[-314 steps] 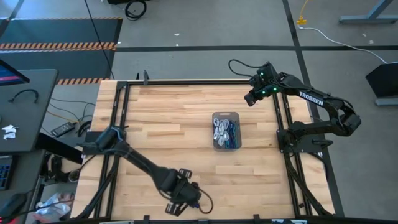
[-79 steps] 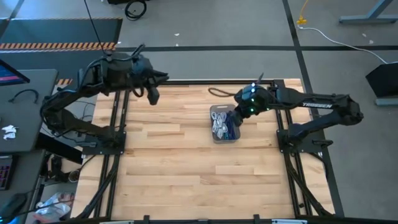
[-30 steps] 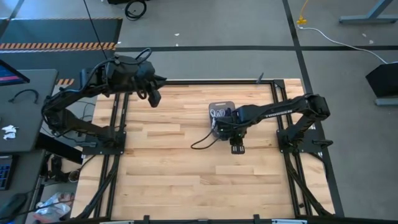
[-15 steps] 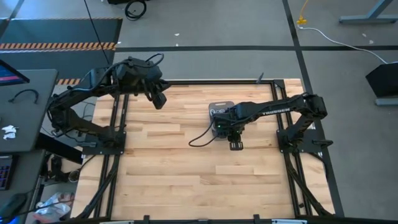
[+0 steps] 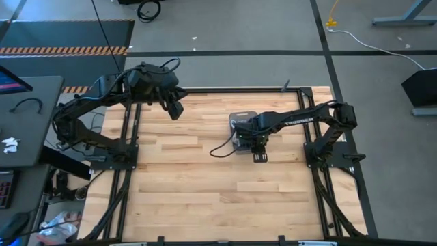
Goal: Pick and place USB-C Cables
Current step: Move the gray bin to the center of the table
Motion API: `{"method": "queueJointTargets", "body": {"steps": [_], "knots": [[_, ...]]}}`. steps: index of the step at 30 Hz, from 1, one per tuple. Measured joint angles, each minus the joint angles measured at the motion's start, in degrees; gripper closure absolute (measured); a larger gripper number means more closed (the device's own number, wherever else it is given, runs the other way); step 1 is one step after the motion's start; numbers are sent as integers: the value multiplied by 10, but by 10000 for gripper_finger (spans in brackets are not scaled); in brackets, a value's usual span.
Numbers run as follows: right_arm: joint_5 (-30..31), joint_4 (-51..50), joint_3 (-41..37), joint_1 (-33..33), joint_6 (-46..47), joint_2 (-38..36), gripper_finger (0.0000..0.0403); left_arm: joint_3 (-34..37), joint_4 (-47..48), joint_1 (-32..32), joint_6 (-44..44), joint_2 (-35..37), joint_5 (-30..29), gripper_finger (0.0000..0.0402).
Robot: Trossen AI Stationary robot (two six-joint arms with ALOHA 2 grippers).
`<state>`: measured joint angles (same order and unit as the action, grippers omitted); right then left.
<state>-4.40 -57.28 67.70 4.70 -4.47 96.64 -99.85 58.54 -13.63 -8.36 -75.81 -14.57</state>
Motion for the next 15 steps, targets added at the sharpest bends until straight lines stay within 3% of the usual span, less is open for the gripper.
{"method": "queueJointTargets", "body": {"steps": [5, 12, 15], "knots": [[0, 27, -35, 5, 13, 0, 290, 0, -1, 0, -2, 0, 0, 351], [1, 53, -62, 8, 11, -1, 385, 0, -1, 0, -15, 0, 0, 351], [9, 58, -63, 8, 0, -2, 391, 0, -1, 0, -15, 0, 0, 351]]}}
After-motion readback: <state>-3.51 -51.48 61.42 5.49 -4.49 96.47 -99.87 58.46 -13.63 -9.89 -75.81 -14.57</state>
